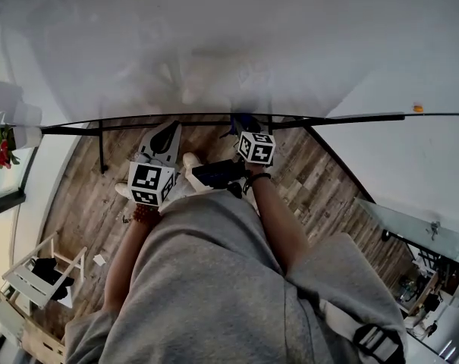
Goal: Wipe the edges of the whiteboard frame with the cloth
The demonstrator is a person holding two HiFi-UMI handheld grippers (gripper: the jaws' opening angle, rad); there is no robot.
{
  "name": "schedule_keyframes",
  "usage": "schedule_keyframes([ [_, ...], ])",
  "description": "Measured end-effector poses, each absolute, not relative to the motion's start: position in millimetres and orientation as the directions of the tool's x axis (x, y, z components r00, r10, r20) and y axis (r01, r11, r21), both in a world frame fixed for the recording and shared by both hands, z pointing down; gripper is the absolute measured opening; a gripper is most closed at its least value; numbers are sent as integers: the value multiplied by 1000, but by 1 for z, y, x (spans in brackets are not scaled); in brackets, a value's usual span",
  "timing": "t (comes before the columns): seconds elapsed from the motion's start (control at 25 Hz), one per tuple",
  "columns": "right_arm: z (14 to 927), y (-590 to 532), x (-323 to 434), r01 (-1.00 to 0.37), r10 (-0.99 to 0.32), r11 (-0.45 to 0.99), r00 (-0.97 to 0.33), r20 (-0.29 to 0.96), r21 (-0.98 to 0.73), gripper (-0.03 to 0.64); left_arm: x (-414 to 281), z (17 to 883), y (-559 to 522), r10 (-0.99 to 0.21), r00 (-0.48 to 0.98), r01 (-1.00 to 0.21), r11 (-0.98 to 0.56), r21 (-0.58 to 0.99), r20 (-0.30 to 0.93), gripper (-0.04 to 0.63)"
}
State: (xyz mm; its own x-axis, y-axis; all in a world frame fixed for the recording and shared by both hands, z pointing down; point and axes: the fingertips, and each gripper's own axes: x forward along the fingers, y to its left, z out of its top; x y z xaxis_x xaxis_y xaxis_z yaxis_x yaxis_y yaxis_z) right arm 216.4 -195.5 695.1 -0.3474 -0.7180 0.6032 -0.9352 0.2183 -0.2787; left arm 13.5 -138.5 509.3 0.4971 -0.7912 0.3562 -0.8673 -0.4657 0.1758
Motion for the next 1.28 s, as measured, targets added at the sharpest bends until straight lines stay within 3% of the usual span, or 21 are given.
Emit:
schedule_keyframes([
  [0.28, 695, -195, 211, -952, -739, 162, -291, 608, -258, 143, -4, 506, -124, -777, 511, -858, -484, 169, 368, 11],
  [1.28, 691, -190, 168, -943, -730, 188, -320, 603, -273, 143, -60, 504, -122, -826, 444, -896, -407, 178, 347, 11],
])
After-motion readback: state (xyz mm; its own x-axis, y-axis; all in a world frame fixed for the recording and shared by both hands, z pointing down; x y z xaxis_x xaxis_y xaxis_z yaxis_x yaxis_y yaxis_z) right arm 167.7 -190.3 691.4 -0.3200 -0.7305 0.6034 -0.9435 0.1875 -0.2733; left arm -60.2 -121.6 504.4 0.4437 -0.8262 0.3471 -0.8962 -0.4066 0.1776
